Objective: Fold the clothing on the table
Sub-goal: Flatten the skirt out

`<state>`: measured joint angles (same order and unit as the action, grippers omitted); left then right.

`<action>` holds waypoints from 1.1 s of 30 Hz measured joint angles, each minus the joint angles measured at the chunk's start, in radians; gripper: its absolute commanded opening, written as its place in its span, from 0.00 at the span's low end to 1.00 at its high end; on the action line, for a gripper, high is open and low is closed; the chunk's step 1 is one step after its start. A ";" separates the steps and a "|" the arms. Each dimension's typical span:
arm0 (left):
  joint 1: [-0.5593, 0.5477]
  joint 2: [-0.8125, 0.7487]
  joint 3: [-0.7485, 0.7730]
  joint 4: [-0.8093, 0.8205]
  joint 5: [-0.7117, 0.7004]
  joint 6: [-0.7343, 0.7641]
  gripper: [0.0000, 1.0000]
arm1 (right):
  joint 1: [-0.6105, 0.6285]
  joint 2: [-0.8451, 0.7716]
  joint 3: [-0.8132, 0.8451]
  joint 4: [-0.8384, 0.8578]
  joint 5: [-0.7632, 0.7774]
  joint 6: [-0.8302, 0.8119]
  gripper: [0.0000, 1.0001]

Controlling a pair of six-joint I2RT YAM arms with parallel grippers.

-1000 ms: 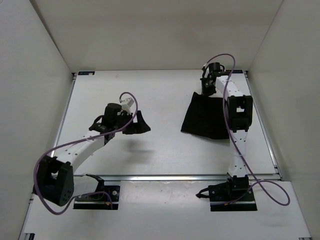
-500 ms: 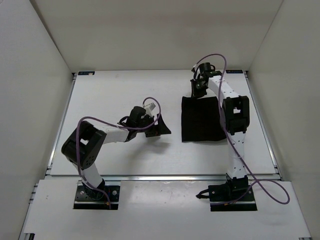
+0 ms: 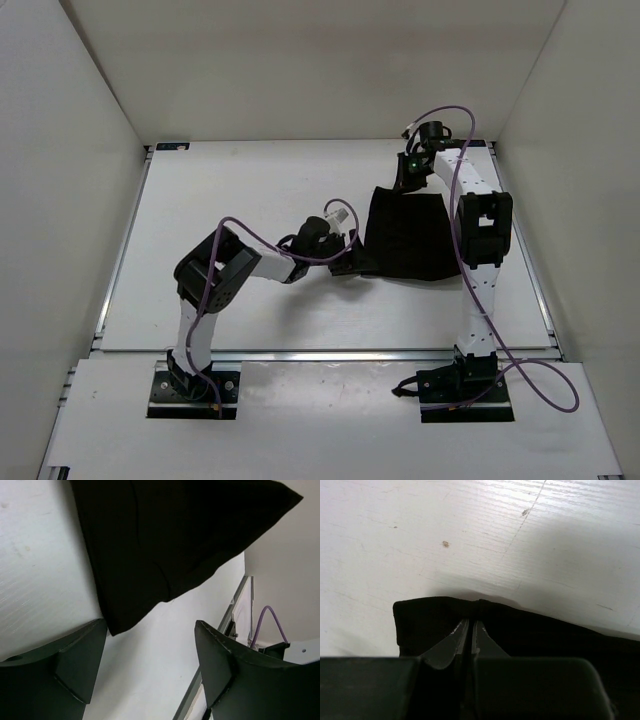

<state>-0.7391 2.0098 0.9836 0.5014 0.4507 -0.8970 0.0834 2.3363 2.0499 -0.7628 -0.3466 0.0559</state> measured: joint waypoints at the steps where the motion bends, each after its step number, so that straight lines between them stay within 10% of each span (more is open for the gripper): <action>1: -0.004 0.011 0.003 0.002 -0.002 -0.004 0.80 | 0.000 0.000 0.000 0.000 -0.006 0.000 0.00; 8: -0.014 0.055 0.073 -0.012 -0.029 0.002 0.68 | -0.001 0.000 0.000 0.000 -0.036 0.000 0.00; 14: -0.023 0.084 0.106 -0.048 -0.074 0.014 0.02 | -0.005 -0.001 0.000 -0.001 -0.039 0.000 0.00; 27: 0.145 -0.170 0.085 -0.454 -0.113 0.264 0.00 | 0.043 -0.124 0.010 -0.016 -0.083 0.035 0.00; 33: 0.315 -0.241 0.515 -0.814 -0.269 0.502 0.00 | 0.079 -0.192 0.225 0.016 -0.134 0.118 0.00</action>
<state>-0.4240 1.7691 1.4986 -0.3126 0.1818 -0.3950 0.1623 2.1445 2.2745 -0.7464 -0.4801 0.1738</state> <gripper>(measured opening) 0.028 0.010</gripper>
